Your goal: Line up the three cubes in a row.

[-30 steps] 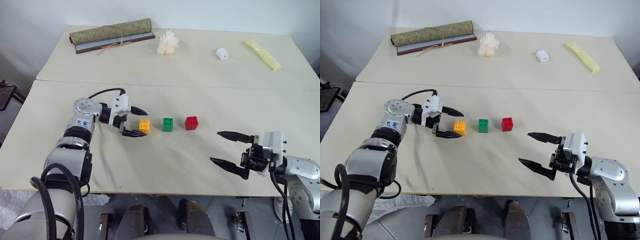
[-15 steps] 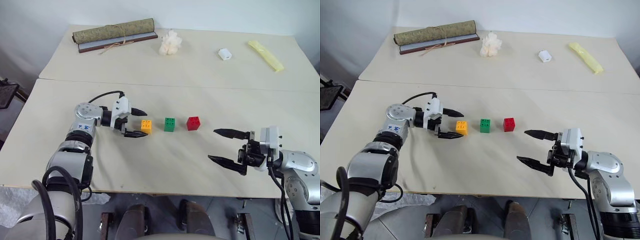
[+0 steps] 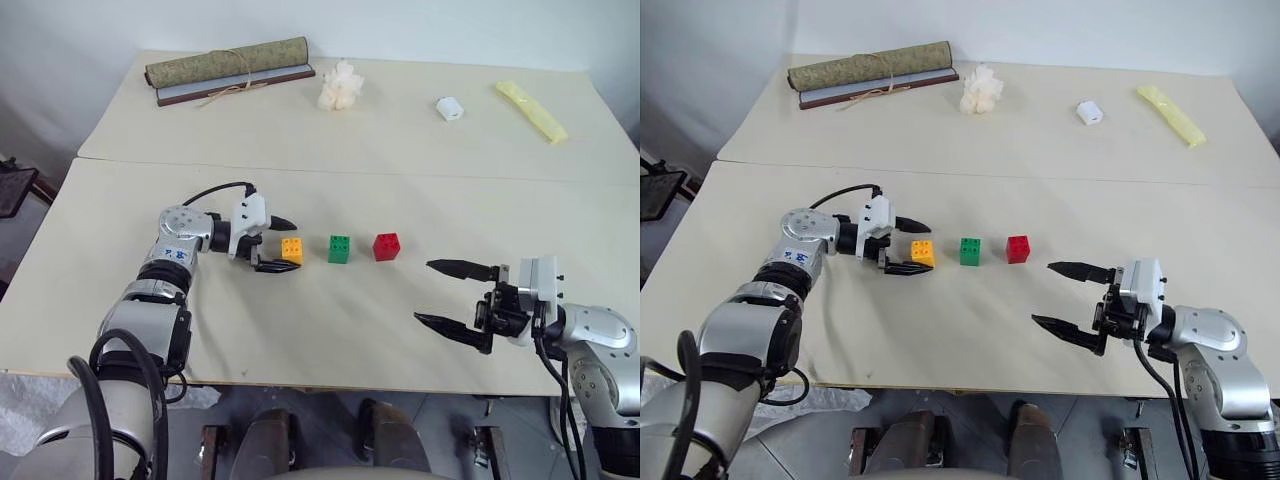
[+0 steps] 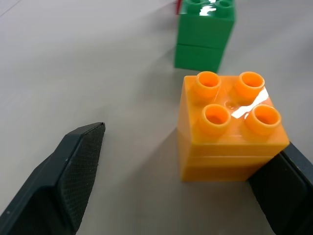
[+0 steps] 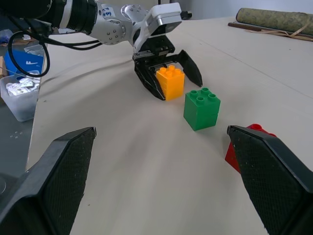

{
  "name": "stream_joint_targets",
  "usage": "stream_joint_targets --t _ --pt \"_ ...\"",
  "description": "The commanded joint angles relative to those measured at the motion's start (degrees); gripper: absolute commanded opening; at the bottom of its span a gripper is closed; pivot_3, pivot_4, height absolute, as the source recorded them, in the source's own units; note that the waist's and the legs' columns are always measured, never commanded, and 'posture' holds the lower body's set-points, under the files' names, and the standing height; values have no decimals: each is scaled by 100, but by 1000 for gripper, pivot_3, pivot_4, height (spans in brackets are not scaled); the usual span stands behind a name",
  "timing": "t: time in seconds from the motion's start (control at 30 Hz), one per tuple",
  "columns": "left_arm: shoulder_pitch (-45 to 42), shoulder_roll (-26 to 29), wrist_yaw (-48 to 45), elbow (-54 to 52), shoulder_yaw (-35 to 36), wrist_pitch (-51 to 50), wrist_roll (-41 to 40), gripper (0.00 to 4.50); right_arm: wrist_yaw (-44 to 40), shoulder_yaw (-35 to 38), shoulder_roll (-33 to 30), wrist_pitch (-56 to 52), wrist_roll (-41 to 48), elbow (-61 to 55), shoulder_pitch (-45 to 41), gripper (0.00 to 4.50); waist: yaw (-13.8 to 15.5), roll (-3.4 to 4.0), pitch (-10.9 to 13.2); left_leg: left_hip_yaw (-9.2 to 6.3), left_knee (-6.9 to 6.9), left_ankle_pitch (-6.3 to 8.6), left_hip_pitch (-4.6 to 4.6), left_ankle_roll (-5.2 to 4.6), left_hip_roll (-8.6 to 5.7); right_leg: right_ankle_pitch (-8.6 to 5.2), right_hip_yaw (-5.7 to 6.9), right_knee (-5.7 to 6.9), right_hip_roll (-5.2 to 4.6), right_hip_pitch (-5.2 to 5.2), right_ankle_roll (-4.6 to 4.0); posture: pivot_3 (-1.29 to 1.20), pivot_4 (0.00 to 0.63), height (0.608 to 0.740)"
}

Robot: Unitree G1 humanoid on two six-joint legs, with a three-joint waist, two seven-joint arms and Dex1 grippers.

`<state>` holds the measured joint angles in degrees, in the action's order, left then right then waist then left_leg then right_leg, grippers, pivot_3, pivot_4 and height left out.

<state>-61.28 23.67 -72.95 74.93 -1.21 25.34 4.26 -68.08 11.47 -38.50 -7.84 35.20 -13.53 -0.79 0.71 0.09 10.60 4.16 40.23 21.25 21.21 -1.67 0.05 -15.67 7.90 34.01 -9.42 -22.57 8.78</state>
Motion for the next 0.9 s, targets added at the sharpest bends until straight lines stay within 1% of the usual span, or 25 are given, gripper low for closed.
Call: stream_joint_targets --t 0.03,0.23,0.4,0.47,0.6,0.67,0.73,0.8,0.87,0.9 --pt "-150 63 102 -2 17 -26 55 4484 52 97 -30 -11 87 -241 71 4500 0 0 0 0 0 0 0 0 0 0 0 0 0 0 0 0 150 740" --pt "-125 65 80 3 46 -20 67 4484 106 72 -18 -12 101 -323 168 4500 -2 0 0 0 0 0 0 0 0 0 0 0 0 0 0 0 150 740" --pt "-48 265 -191 -28 115 -38 -16 4484 33 34 -40 -14 104 -210 73 4500 -10 0 0 0 0 0 0 0 0 0 0 0 0 0 0 0 150 740" --pt "-10 372 -382 -76 184 -16 -111 4484 -29 6 -50 -12 97 -139 25 4500 -27 0 0 0 -1 0 -1 0 0 0 0 0 0 0 0 0 150 740" --pt "167 632 -1277 -350 424 -13 -491 4484 -289 24 -130 3 110 128 -113 4500 -79 0 0 0 -1 0 -1 0 1 0 0 1 0 0 0 0 150 740" --pt "369 795 -1786 -695 589 -119 -813 4484 -496 41 -207 16 106 374 -212 4500 -87 0 0 0 -1 0 -1 0 2 0 0 1 0 -1 0 0 150 740" --pt "1074 1222 -1948 -1866 669 -667 -1565 4484 -854 66 -367 -4 134 892 -528 4500 -114 0 0 -1 0 0 -2 0 3 0 -1 1 0 -1 0 0 150 740" --pt "2016 1684 -1887 -3168 940 -1283 -2129 4484 -1190 59 -480 13 124 1515 -971 4500 -233 1 0 -13 0 0 -5 0 9 0 -10 6 0 -4 0 0 150 740" --pt "2696 1973 -1680 -4007 1174 -1702 -2431 4484 -1417 15 -524 69 67 1973 -1299 4500 -262 2 0 -37 -7 0 -12 0 13 0 -12 5 1 -5 -1 0 150 740" --pt "2931 2061 -1478 -4251 1308 -1879 -2553 4484 -1574 -17 -530 172 10 2206 -1452 4500 -253 2 0 -39 -7 0 -13 0 15 0 -10 6 1 -6 -1 0 150 740"
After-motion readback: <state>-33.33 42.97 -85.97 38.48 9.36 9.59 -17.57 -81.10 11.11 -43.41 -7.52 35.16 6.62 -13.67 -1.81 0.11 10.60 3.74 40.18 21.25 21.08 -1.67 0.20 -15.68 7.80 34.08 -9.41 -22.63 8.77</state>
